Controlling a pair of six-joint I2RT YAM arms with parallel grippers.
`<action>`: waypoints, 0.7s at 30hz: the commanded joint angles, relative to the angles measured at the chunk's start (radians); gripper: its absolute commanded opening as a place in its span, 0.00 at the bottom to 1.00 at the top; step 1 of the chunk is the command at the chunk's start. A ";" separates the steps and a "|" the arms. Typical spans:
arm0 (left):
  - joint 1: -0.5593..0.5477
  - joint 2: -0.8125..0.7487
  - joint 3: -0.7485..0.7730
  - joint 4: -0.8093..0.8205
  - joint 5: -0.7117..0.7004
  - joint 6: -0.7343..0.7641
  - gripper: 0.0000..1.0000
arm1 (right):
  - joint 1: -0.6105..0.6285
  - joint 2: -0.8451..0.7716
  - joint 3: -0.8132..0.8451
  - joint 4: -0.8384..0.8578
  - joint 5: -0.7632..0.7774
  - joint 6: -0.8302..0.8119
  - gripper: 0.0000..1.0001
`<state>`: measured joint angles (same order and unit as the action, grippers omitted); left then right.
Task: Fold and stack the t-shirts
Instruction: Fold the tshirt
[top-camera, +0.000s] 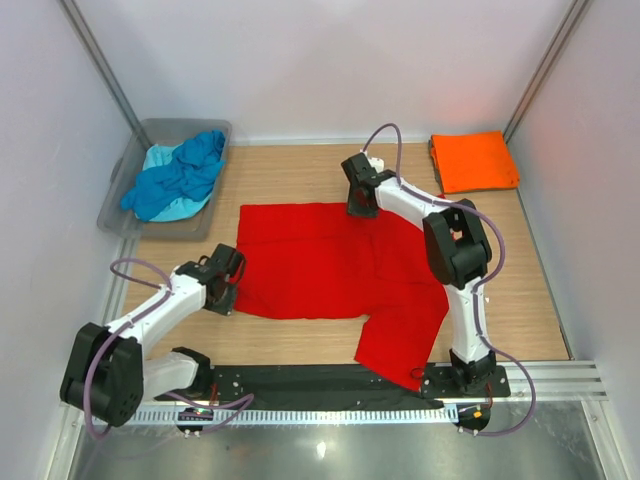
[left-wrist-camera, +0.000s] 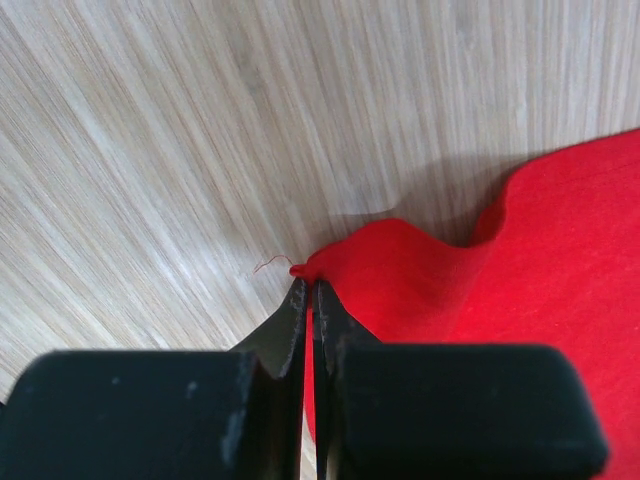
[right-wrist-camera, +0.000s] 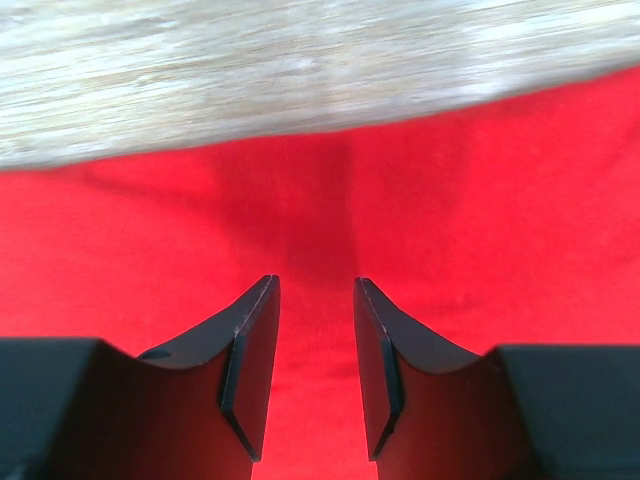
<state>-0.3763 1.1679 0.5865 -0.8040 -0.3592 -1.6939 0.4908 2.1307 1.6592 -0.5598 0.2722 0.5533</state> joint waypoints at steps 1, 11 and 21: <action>0.005 0.015 0.044 -0.020 -0.061 -0.013 0.00 | -0.006 0.027 0.050 0.057 -0.025 -0.020 0.41; 0.005 0.150 0.119 0.002 -0.095 0.000 0.00 | -0.034 0.173 0.151 0.097 -0.051 -0.027 0.40; 0.008 0.286 0.249 0.003 -0.173 0.010 0.00 | -0.055 0.327 0.415 0.073 -0.090 -0.084 0.41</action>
<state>-0.3759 1.4281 0.7799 -0.7967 -0.4438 -1.6897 0.4454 2.4088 2.0048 -0.4919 0.2028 0.4995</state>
